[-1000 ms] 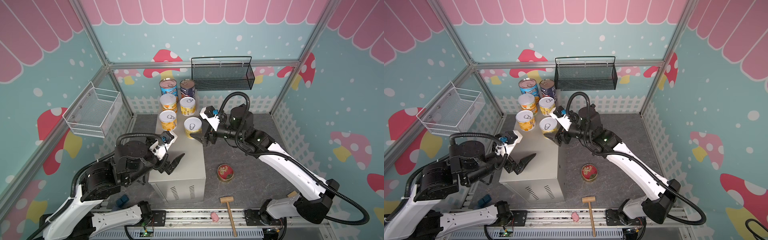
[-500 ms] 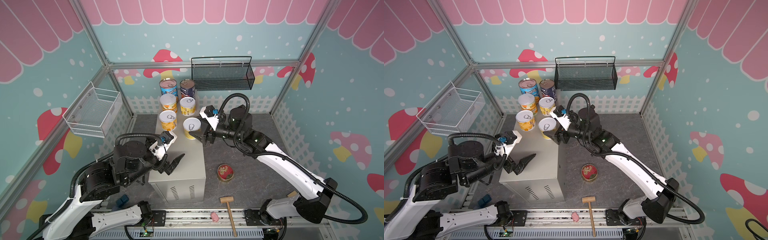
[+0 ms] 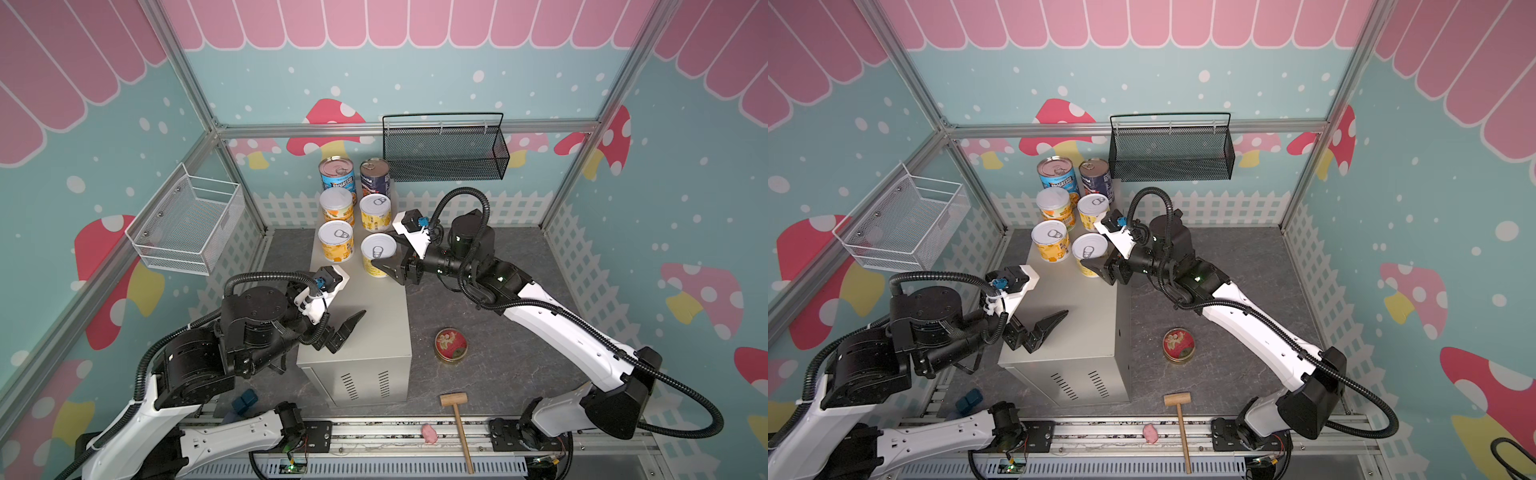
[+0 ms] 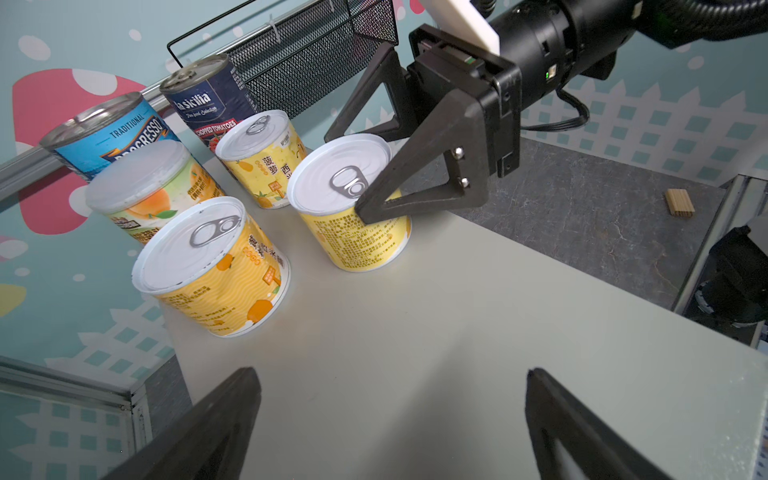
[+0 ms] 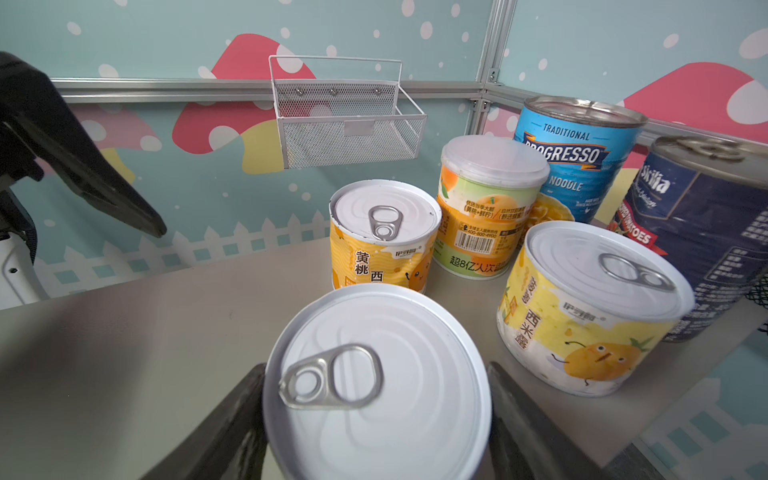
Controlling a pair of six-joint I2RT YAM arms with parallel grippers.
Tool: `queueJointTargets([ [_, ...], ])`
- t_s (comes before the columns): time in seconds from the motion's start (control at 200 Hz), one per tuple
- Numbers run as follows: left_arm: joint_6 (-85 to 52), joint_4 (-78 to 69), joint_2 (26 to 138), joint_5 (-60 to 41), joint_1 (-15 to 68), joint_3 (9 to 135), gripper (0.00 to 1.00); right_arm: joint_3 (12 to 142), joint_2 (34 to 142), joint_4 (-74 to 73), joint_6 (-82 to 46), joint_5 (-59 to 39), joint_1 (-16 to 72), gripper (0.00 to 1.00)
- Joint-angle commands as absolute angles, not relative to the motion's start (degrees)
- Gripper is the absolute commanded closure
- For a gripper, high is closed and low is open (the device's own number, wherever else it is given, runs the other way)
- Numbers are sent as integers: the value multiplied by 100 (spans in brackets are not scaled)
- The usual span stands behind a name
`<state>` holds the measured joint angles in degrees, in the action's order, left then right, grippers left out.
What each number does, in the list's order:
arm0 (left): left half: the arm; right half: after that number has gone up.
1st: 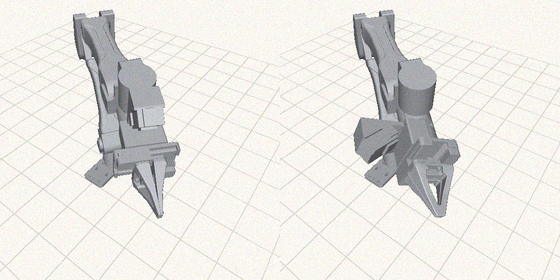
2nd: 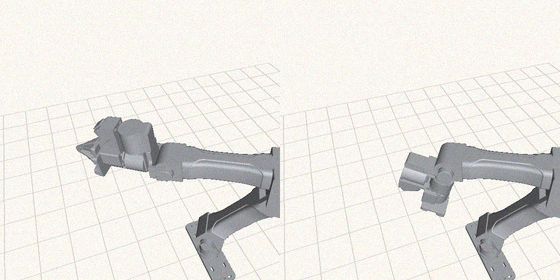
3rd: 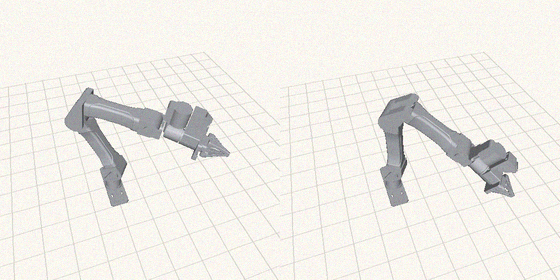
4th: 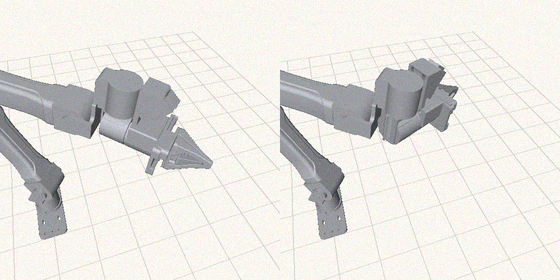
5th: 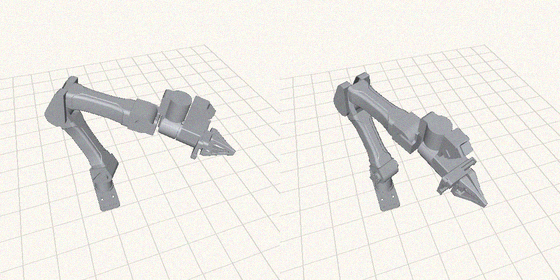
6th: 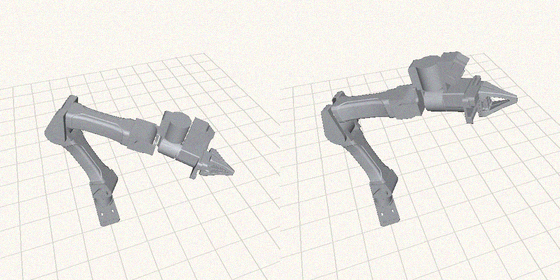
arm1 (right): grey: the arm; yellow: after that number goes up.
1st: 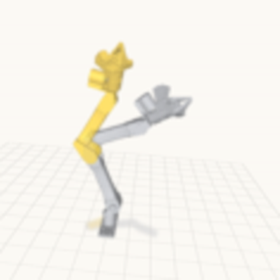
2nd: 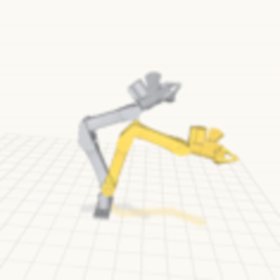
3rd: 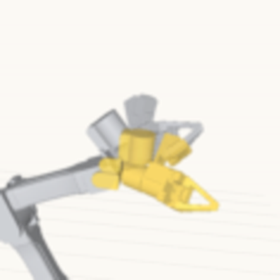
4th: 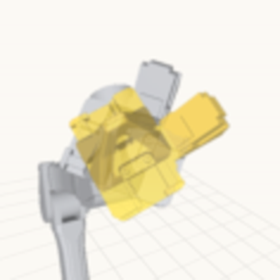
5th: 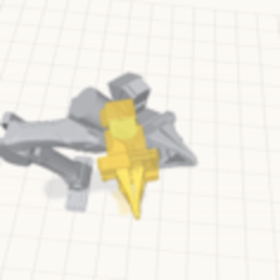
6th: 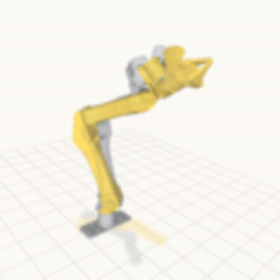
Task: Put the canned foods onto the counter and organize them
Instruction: 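Push the yellow can farther from the robot into the can group with the right gripper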
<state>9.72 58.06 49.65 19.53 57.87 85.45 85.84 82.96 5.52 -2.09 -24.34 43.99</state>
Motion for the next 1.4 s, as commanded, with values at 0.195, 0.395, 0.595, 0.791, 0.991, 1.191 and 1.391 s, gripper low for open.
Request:
queueJointTargets([
  [0.195, 958, 5572, 4869, 2286, 5761, 8273, 0, 8646, 8541, 387, -241, -2109, 4456, 30],
  [0.395, 1010, 5323, 4834, 2530, 5766, 8113, 0, 8692, 8621, 352, -228, -1823, 4456, 30],
  [0.595, 1107, 5204, 4831, 2584, 5761, 8077, 0, 8769, 8728, 350, -208, -1690, 4454, 30],
  [0.791, 1173, 5129, 4801, 2610, 5759, 8038, 0, 8832, 8822, 334, -256, -1468, 4456, 30],
  [0.991, 1226, 5089, 4764, 2628, 5762, 7990, 0, 8886, 8897, 334, -294, -1411, 4456, 30],
  [1.191, 1265, 5036, 4704, 2645, 5766, 7888, 0, 8904, 8926, 343, -306, -1350, 4456, 30],
  [1.391, 1274, 5036, 4663, 2670, 5754, 7853, 0, 8889, 8903, 334, -309, -1327, 4456, 29],
])
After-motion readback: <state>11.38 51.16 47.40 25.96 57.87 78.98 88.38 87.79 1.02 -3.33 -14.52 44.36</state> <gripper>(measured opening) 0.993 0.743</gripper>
